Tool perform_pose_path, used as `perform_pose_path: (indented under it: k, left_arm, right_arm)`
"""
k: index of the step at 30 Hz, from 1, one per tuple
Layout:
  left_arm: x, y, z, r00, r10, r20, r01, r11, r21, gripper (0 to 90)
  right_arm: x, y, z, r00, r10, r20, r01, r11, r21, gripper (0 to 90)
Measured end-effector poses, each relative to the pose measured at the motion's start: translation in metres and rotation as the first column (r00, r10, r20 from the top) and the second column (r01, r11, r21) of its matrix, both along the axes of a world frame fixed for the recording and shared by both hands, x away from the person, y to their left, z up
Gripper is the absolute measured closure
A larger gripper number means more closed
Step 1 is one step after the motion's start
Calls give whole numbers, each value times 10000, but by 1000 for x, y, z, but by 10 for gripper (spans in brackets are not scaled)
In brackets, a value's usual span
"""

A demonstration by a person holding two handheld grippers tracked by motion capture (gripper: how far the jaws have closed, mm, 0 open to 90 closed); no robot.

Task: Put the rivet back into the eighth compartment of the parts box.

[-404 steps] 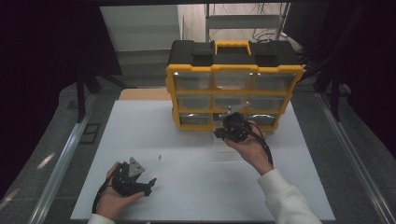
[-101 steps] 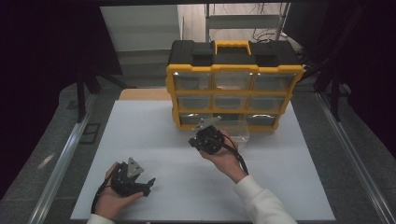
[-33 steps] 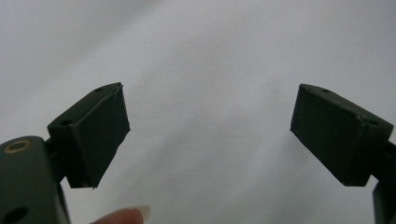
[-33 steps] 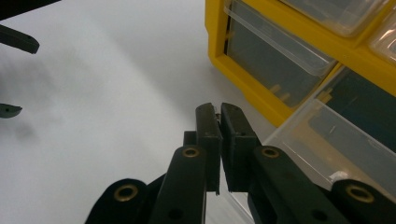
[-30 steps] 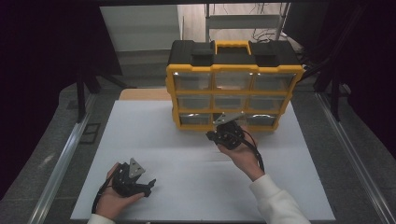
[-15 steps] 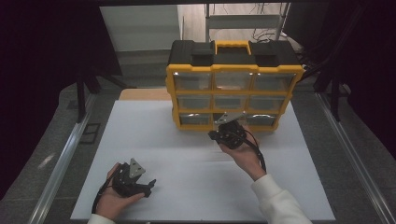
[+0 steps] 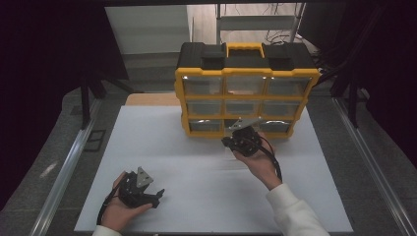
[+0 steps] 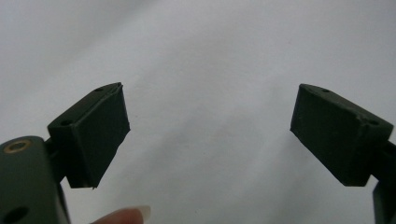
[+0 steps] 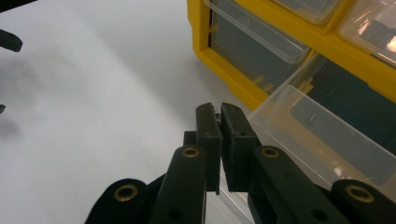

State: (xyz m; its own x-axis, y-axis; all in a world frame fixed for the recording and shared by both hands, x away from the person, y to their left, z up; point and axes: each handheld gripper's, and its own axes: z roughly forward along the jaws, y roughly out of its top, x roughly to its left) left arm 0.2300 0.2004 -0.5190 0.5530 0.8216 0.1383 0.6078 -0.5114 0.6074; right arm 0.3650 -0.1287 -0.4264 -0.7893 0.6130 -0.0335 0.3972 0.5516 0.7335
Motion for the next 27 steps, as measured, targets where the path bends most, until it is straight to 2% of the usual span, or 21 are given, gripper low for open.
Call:
perform_pose_path:
  k: [13, 27]
  left_arm:
    - [0, -1, -1, 10000, -25, -39, 25, 10000, 32, 118]
    - [0, -1, -1, 10000, -49, -72, 49, 10000, 65, 118]
  right_arm:
    - [2, -7, -3, 9999, -147, -39, 147, 9999, -52, 862]
    - [1, -11, -2, 9997, -253, -64, 254, 9996, 104, 863]
